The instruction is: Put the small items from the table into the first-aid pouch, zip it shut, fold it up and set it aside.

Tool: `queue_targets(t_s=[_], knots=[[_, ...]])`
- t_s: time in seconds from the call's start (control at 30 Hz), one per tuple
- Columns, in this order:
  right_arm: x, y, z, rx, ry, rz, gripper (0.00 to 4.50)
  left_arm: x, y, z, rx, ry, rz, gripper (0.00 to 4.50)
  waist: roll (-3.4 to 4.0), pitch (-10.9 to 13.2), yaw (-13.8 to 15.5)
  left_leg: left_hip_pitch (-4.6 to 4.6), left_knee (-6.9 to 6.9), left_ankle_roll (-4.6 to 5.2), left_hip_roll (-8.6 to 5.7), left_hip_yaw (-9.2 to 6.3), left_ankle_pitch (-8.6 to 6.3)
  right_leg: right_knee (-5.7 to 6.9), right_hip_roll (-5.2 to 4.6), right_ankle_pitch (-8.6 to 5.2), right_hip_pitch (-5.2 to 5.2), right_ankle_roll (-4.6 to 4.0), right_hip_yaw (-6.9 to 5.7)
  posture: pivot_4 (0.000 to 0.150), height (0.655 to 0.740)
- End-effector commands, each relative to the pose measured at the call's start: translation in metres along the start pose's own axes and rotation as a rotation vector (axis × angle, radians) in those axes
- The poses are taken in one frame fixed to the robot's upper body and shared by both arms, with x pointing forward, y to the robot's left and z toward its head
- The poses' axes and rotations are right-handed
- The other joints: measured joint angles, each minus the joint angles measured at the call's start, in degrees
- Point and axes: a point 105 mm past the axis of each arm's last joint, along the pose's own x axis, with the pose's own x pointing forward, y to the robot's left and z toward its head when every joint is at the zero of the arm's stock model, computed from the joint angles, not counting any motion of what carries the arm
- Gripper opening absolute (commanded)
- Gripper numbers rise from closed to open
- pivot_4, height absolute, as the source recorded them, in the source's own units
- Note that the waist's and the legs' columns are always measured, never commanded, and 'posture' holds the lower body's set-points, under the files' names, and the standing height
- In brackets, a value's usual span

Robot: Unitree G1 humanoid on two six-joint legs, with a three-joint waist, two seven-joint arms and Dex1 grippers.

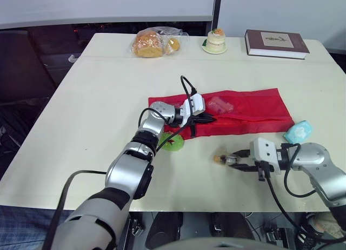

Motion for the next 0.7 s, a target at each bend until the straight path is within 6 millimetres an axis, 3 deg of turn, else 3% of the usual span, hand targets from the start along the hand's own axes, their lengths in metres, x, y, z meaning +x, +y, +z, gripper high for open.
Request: queue_targets(t_s=[0.03,0.2,0.4,0.6,0.7], knots=[[-0.012,-0.036,0.008,0.109,0.032,-0.207,0.79,0.004,0.001,0.012,0.04,-0.039,-0.006,0.0,0.0,0.0,-0.07,0.0,0.01,0.0,0.0,0.04,0.0,0.0,0.0,0.0,-0.01,0.0,0.04,0.15,0.74],[-0.005,-0.055,0.002,0.226,0.1,-0.352,0.79,0.007,-0.006,0.015,0.055,-0.048,-0.049,0.0,0.01,0.0,0.38,0.0,0.0,0.0,0.01,-0.04,0.0,0.01,0.01,0.0,-0.01,-0.01,-0.03,0.15,0.74],[0.012,-0.062,0.002,0.265,0.132,-0.416,0.79,0.014,-0.016,0.024,0.075,-0.079,-0.111,0.0,0.02,-0.01,0.54,-0.09,0.0,-0.01,-0.01,0.01,0.0,-0.04,-0.01,0.0,-0.04,-0.01,-0.01,0.15,0.74],[0.031,-0.091,0.034,0.392,-0.027,-0.574,0.79,0.018,-0.023,0.023,0.048,-0.085,-0.134,0.0,0.04,-0.02,0.53,-0.08,-0.01,-0.01,0.0,-0.03,0.01,0.08,0.03,0.01,-0.08,-0.03,-0.04,0.15,0.74],[0.031,-0.086,0.033,0.392,-0.018,-0.548,2.26,0.017,-0.021,0.021,0.042,-0.077,-0.122,0.0,0.04,-0.02,0.65,-0.11,-0.01,0.0,-0.01,-0.04,0.0,0.03,0.01,0.01,-0.08,-0.03,-0.05,0.15,0.74]])
